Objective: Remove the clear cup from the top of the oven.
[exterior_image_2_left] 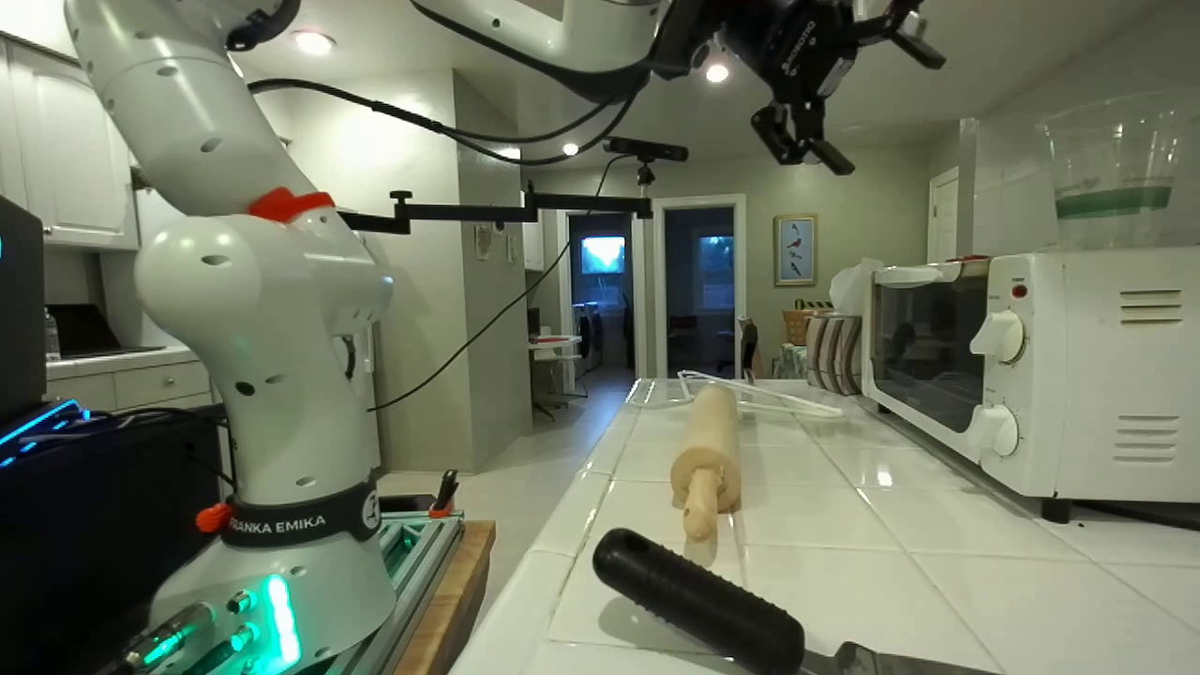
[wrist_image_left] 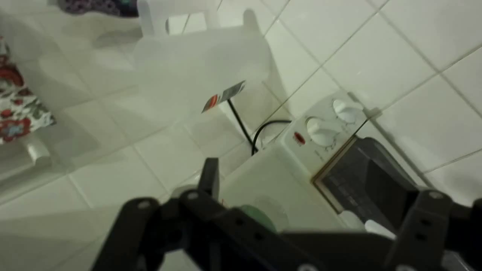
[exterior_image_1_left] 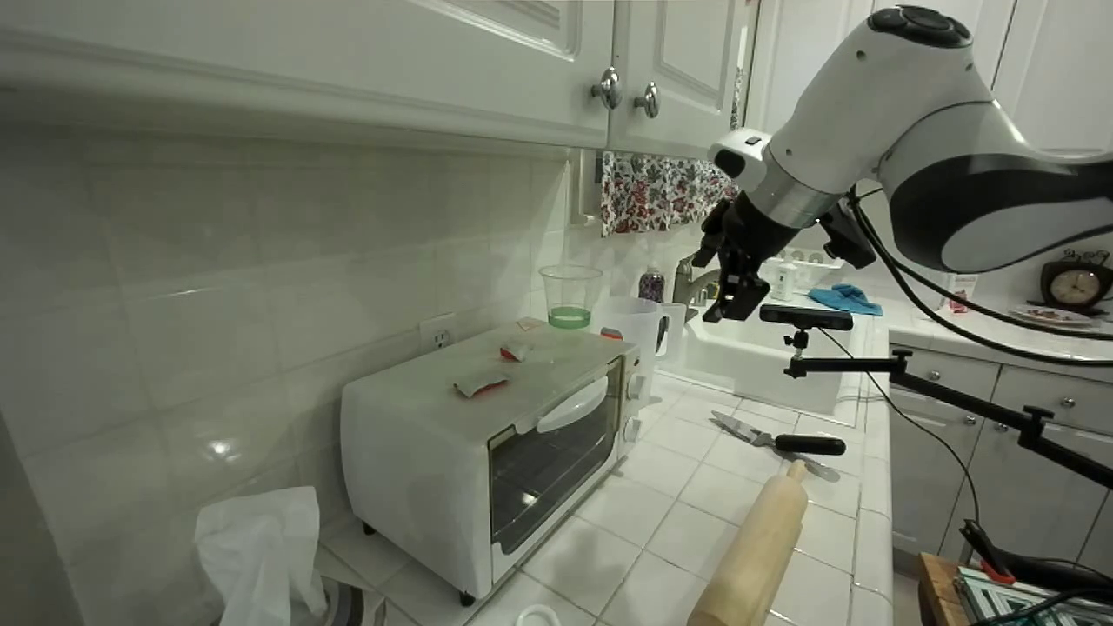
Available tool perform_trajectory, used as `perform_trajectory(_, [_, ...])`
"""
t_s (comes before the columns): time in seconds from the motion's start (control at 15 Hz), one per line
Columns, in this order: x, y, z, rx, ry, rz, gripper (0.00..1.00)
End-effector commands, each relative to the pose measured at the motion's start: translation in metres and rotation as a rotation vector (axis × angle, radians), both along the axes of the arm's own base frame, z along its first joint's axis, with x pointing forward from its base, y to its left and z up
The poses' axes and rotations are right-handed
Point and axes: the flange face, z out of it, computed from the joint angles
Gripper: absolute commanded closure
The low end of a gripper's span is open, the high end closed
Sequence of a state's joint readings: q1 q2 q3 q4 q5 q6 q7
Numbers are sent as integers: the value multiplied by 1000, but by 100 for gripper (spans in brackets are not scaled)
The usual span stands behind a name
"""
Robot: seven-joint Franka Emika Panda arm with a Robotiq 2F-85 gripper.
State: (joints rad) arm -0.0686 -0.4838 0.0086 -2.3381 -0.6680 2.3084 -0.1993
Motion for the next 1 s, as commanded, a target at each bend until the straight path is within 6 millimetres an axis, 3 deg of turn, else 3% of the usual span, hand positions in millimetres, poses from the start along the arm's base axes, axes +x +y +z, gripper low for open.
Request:
perform_trajectory(0.0, [18,8,11,-96,-128,132,0])
perform_trajectory(0.07, [8,7,8,-54,-77,86,0])
perform_trajectory(0.67, [13,10,9,-84,-116,134,0])
perform_trajectory(0.93, [14,28,4,-148,-118,252,0])
